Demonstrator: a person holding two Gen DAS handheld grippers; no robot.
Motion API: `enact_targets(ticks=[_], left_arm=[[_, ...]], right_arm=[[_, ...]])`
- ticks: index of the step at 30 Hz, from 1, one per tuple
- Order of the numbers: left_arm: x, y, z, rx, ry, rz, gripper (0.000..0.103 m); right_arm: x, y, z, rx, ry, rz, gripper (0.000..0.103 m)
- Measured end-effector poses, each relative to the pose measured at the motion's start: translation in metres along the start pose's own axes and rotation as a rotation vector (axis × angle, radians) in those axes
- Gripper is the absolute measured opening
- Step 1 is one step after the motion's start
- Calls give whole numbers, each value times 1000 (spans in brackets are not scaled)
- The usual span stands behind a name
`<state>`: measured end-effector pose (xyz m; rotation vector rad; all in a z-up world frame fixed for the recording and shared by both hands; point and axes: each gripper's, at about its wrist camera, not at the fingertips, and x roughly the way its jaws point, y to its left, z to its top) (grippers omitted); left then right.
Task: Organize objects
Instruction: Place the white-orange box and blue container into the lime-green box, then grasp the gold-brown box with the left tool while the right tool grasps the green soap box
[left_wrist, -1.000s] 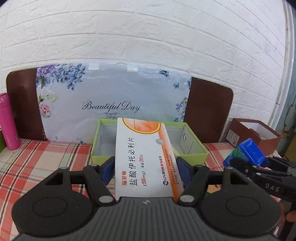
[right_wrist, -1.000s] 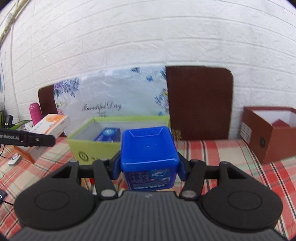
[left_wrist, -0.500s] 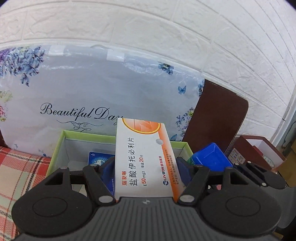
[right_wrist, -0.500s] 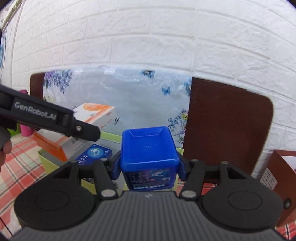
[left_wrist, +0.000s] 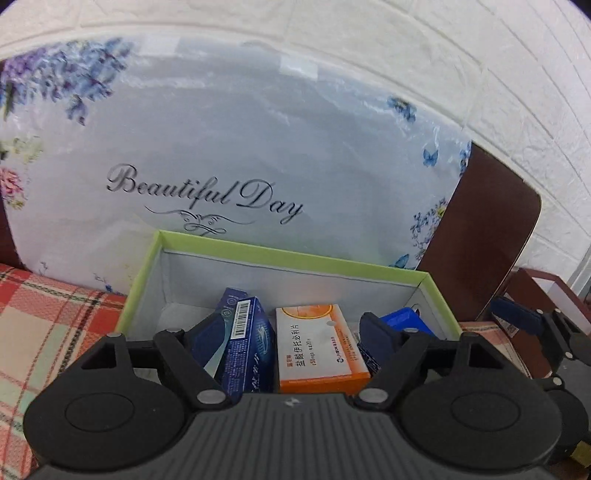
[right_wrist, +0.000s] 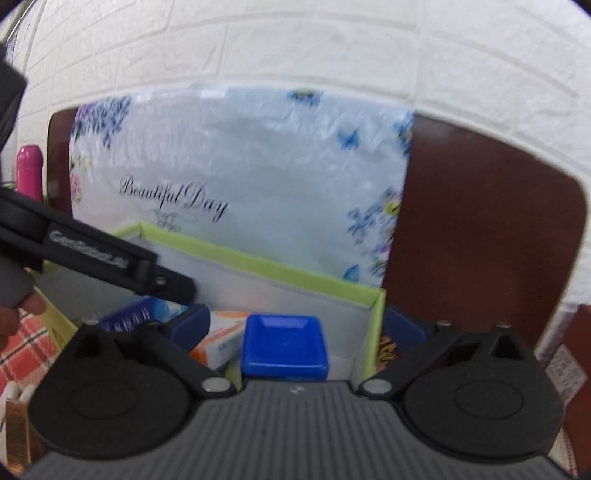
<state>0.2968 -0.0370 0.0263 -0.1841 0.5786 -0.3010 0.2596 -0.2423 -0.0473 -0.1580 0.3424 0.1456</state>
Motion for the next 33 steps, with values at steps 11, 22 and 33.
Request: enact_targets(ticks=[11,22,33], left_arm=[[-107,-23,-62,-6,82,97,84],[-135,-18,-133,-7,185,191,84],[-163,5,-172,-30,180,102,84]], right_arm=[[-137,1,-4,172,-47,56,103],[-200,23,-65,208,54,80,103],[-199,45,-112,124,132,156,103]])
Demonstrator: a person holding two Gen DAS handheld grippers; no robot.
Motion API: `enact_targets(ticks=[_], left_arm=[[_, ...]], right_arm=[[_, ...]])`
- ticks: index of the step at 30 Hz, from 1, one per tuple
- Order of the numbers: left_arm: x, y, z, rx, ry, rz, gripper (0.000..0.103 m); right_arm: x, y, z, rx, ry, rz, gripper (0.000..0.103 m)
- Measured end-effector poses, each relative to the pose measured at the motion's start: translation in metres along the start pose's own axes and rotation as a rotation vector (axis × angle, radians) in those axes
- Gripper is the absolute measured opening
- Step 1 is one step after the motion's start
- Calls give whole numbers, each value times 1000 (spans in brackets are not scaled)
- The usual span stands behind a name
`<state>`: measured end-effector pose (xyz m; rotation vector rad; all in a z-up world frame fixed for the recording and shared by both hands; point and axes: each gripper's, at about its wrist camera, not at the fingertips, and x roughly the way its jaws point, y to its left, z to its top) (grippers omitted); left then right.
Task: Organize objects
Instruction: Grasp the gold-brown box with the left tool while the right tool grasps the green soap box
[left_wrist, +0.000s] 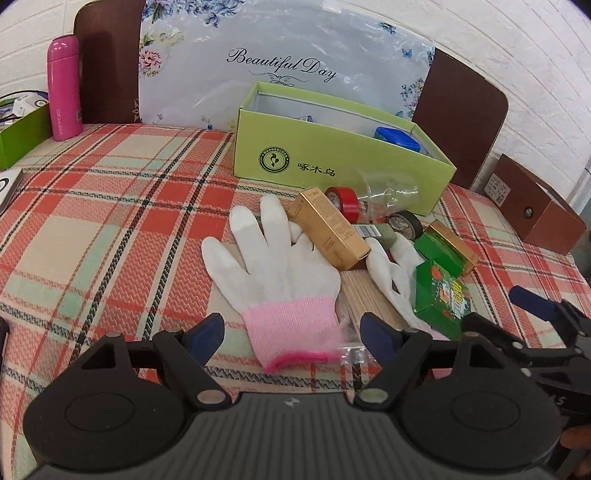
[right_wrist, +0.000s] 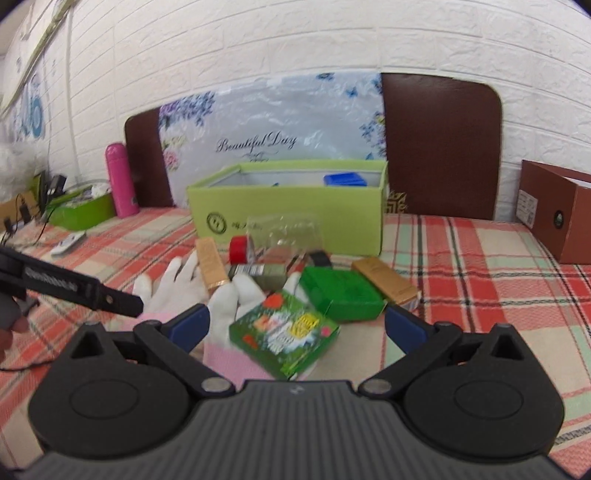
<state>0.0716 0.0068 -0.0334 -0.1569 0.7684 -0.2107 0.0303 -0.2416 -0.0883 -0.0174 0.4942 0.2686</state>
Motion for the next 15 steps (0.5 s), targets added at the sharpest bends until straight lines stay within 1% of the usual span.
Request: enact_targets(ticks=[3,4,6,7,9,10,11,13,15], left_arm=[[-1,1,-1,1,-6,-8,84],[-1,1,1,-2,-9,-12,84],[-1,0,5,-11,-18,-17,84],[1,-1,8,-18,-25,-18,84],[8,-5,16,-42,-33,-17,84],[13,-8,21,-56,-34,-11,84],[20,-11,26,-70,-36,0,84],[33,-18,37,-108,-48,28,84],[46,-24,46,-145,-61,44,84]], right_arm=[[15,3,-3,-61,17,27,103],[20,4,-3,-80,25,24,103],[31,4,2,-63,88,-17,102],[33,2,4,-20,102,-18,102],[34,-3,7,80,95,36,103],[36,-4,8,119,100,42,103],[41,-5,8,155,115,20,103],[52,-5,9,228,150,-82,103],[60,-7,7,331,173,-128,103]])
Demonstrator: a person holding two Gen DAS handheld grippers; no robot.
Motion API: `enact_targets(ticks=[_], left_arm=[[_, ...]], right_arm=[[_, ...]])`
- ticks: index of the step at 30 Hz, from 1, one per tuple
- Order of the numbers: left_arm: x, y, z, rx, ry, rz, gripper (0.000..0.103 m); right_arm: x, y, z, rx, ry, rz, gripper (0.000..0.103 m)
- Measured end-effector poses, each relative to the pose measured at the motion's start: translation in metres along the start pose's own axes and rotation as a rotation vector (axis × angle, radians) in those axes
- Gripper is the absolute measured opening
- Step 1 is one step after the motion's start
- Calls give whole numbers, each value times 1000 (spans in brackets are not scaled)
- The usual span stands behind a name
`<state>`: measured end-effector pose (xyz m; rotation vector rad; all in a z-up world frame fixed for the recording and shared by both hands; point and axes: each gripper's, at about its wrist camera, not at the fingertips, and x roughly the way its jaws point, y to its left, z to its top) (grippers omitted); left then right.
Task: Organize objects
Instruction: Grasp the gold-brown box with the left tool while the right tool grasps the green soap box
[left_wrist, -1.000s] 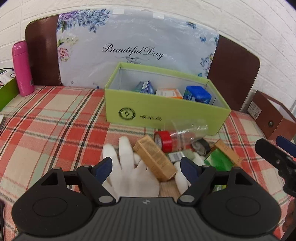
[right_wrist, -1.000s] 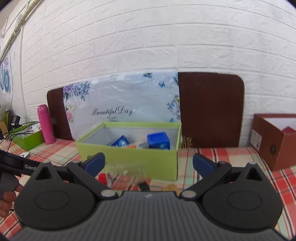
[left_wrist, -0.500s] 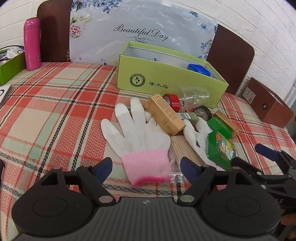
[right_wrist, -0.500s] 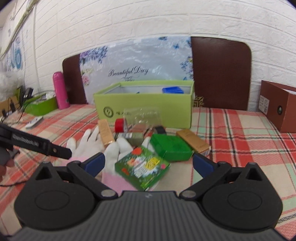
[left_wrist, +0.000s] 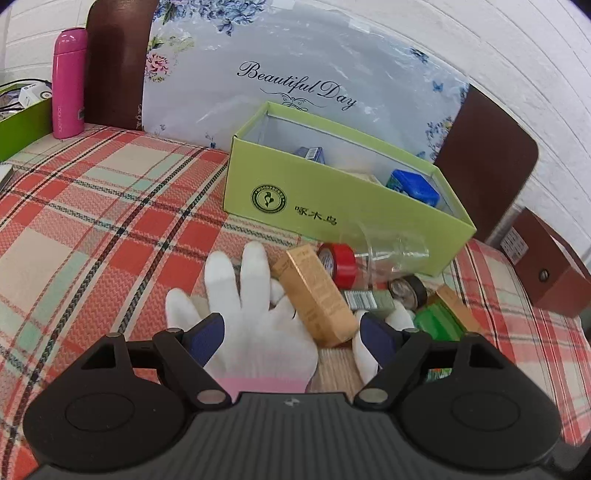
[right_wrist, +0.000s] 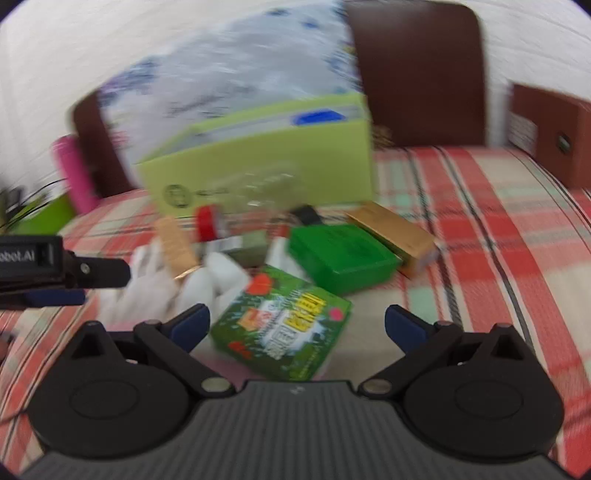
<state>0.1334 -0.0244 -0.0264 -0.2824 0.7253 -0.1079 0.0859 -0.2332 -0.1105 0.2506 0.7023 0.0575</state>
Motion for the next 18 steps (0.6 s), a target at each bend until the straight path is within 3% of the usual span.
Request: enact_targets(ticks=[2,4,8,9,13,18], left_arm=[[15,-8,5,-2,5,22,84],[32,-13,8,18,35,38,80],[52,-12,12,9,70,9,60],[55,-13,15,14,76,-11,50],[52,-16,27,93,100,-75,25],[8,-12,27,222,134,-217,25]], right_arm=[[3,0,-3,43,2,-15,102],[0,2,-6,-20,-16,-15,82],[-19,-6,-10,-118,-46,8,82],[-26,-8,-12,-152,-66,6,82],[-49,-19,-18,-290,-120,-23,82],[-64,-31,-28,-406,-94,-6,82]])
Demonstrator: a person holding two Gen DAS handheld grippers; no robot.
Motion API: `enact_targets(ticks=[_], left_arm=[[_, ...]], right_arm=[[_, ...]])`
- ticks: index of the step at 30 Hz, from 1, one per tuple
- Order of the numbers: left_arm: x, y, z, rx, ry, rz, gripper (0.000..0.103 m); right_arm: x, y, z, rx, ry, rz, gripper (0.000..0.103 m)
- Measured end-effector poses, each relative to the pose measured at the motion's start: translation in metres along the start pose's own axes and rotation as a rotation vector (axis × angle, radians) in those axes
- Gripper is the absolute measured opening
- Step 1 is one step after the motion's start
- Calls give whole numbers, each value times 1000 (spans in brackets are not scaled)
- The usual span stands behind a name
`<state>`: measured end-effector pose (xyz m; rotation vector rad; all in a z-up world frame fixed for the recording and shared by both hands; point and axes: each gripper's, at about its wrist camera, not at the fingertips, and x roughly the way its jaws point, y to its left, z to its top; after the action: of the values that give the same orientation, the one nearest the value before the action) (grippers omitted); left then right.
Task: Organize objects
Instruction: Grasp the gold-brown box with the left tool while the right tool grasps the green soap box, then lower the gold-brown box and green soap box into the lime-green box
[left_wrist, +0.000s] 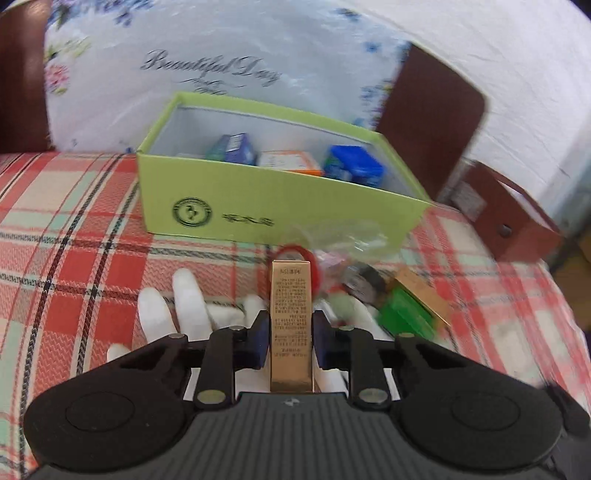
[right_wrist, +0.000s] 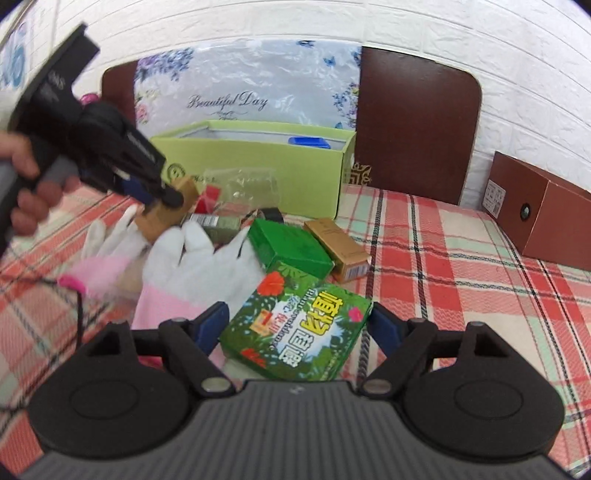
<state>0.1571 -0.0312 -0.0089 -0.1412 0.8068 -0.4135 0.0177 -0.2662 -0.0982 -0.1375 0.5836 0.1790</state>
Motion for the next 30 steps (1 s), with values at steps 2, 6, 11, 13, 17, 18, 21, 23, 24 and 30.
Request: enact_targets(ticks=[2,6,11,13,17,18,21,23,24,30], left_arm=[[-20,-8,-15,55,15,-10,25],[-28,-9,-47,82,60,39,25],[-24,2,-61,6,41,84,28],[-28,4,-63,0,37,86,29],[-32,4,-72,-2,44,100,56],[-32,3,-74,-1,43,91,58],[-29,-2,-77,13,50,75,58],[-25,-5,-77,31,53,78,57],[-24,-4,-77,31,55,82,56],[-17,1,-79,16,58,92,53]], right_arm=[[-2,-1,-6,-20,12,-5,82],[1,0,-12,8,38,-43,93],[3,1,-14,96,85,-89,97],[0,1,-17,115,97,-114,97],[-4,-2,-20,178,113,-116,97],[-3,-3,-21,191,116,-111,97],[2,0,-20,215,135,-118,97],[3,2,-19,218,133,-128,94],[3,3,-19,220,134,-133,90],[4,1,-19,223,132,-152,80]])
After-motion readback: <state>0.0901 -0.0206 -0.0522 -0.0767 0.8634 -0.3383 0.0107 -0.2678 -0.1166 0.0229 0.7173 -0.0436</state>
